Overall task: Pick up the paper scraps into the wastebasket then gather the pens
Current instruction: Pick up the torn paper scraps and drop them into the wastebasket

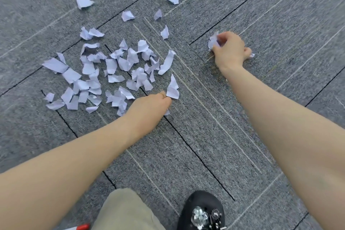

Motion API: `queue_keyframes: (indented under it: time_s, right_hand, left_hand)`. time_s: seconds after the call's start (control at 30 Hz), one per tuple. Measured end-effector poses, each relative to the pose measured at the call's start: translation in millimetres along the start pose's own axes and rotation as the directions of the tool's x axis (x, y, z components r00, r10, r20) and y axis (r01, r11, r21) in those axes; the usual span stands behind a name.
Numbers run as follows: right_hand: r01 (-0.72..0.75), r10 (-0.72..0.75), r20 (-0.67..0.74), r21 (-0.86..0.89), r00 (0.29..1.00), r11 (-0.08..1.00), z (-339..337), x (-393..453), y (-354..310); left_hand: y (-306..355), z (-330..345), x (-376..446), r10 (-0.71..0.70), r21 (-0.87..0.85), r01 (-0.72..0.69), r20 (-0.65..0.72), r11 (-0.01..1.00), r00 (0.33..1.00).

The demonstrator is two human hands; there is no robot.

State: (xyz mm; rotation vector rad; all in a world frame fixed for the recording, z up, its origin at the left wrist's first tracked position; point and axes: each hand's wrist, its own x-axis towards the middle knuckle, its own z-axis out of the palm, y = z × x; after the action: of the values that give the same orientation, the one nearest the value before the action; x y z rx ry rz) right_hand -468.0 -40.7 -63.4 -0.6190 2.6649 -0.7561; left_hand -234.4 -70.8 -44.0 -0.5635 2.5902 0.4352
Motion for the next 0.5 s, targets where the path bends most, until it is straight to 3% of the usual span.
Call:
queue_keyframes:
  time_s: [0.13, 0.3, 0.5]
  right_hand:
    - [-0.025, 0.024, -0.024, -0.046, 0.999, 0.999, 1.8, -7.2, -4.0]
    - [0.018, -0.026, -0.042, -0.196, 0.999, 0.98, -2.0, -6.1, -3.2]
    - [0.063, -0.071, -0.057, -0.121, 0.996, 0.991, -3.1, -8.4, 2.6]
  left_hand:
    - [5.3, -8.8, -3.4, 0.035, 0.096, -0.039, 0.039, 0.995, 0.999]
    - [8.6, -9.8, -7.3, -0.002, 0.051, 0.001, 0.035, 0.999, 0.999]
    - [7.6, -10.3, -4.6, -0.055, -0.018, 0.056, 0.051, 0.998, 0.997]
